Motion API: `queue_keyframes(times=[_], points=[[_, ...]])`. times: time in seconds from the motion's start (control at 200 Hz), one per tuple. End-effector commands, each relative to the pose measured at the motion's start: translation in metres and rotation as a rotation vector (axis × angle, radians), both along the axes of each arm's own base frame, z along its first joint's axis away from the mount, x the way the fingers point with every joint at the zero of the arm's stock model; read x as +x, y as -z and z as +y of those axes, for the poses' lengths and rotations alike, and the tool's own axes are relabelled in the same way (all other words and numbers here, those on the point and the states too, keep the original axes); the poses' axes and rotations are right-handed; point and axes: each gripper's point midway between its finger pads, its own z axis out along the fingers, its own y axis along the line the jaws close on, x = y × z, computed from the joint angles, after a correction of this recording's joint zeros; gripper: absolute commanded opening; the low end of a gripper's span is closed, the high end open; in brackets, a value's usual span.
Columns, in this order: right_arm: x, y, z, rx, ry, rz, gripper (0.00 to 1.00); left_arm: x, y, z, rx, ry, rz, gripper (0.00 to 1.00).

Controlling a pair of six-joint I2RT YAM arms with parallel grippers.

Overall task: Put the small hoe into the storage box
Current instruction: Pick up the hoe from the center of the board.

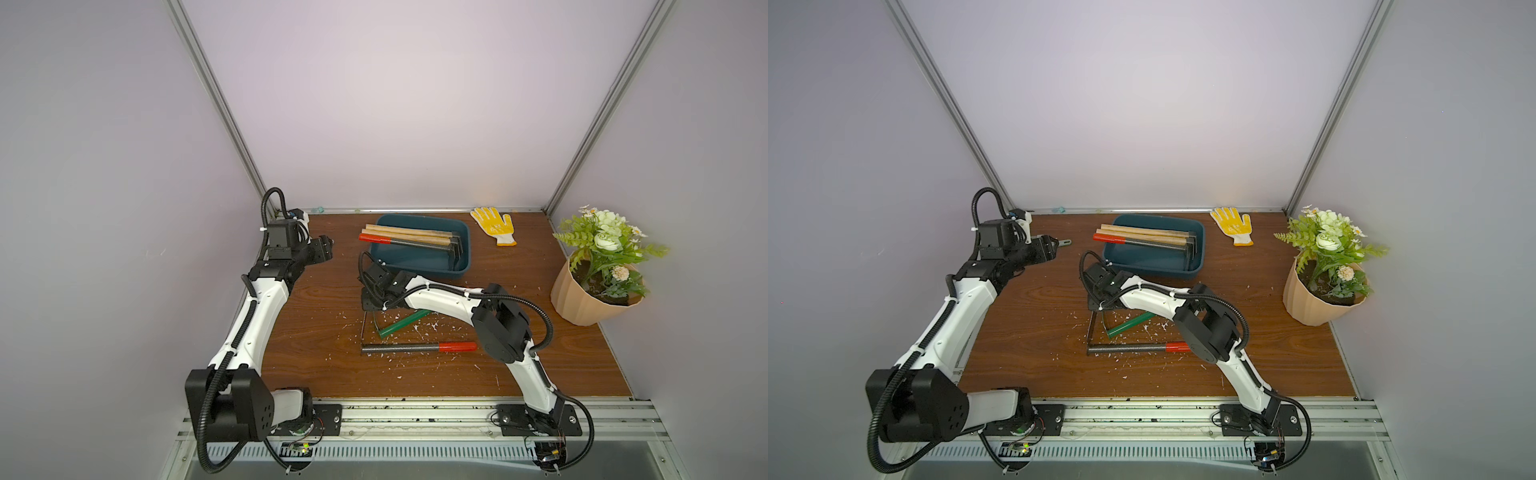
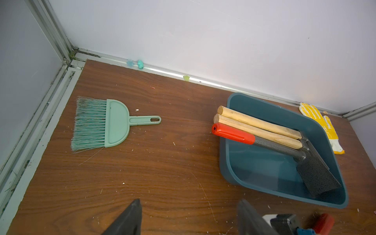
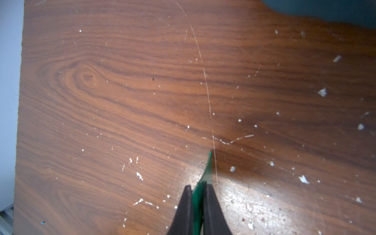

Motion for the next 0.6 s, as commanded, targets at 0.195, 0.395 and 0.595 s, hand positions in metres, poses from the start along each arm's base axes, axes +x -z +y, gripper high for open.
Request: queue_keyframes(times=[0.195, 0.395, 0.595], points=[[0.013, -0.062, -0.014, 0.071, 0.073, -0.061, 0.00, 0.000, -0.012, -0.003, -0.019, 0.039, -0.045, 0.75], [0.028, -0.140, -0.028, 0.153, 0.119, -0.180, 0.00, -0.004, -0.026, -0.022, -0.028, 0.153, -0.112, 0.73], [0.075, -0.241, -0.044, 0.342, 0.186, -0.324, 0.00, -0.015, -0.034, -0.050, -0.026, 0.259, -0.166, 0.73]])
